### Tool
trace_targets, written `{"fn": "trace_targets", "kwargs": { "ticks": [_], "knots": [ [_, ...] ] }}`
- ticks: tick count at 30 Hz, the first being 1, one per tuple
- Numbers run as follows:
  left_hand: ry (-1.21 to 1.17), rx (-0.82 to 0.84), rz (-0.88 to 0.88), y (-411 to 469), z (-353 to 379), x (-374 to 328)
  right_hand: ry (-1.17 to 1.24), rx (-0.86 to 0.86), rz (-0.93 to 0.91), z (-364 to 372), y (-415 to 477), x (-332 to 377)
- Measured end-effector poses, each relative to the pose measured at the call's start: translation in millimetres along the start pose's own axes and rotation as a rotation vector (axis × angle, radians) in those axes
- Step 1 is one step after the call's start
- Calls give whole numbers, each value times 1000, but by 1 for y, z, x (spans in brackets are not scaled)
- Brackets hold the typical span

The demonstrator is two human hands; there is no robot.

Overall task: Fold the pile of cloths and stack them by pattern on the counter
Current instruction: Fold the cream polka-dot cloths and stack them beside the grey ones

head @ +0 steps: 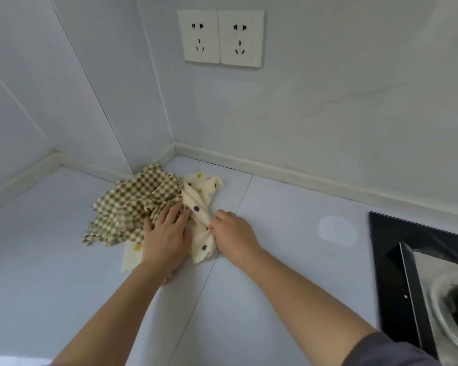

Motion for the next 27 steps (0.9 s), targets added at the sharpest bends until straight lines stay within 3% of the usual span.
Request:
{"fn": "trace_targets", "kwargs": {
  "ticks": [5, 14, 21, 24, 27],
  "knots": [
    [5, -177, 18, 0, 15, 5, -52, -78, -49, 8, 2, -5],
    [-16, -299, -53, -8, 17, 17, -248, -17, -60, -12, -57, -29],
    [50, -286, -139, -45, 8, 28, -293, -68, 180, -21, -164, -78],
    [24, -339, -33, -73, 5, -5, -226, -40, 269, -16, -207, -90],
    [-99, -412, 201, -98, -2, -54, -54, -90, 325, -13, -231, -88]
  ]
}}
Point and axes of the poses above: each hand's wrist, its own y-axis towards the middle knuckle, its own z-axis out of the palm, x = y × z, the point moved 5 cm from there along y, towards the middle knuckle, and after that the axes turned 14 degrees about z, right-handed, at the moved point
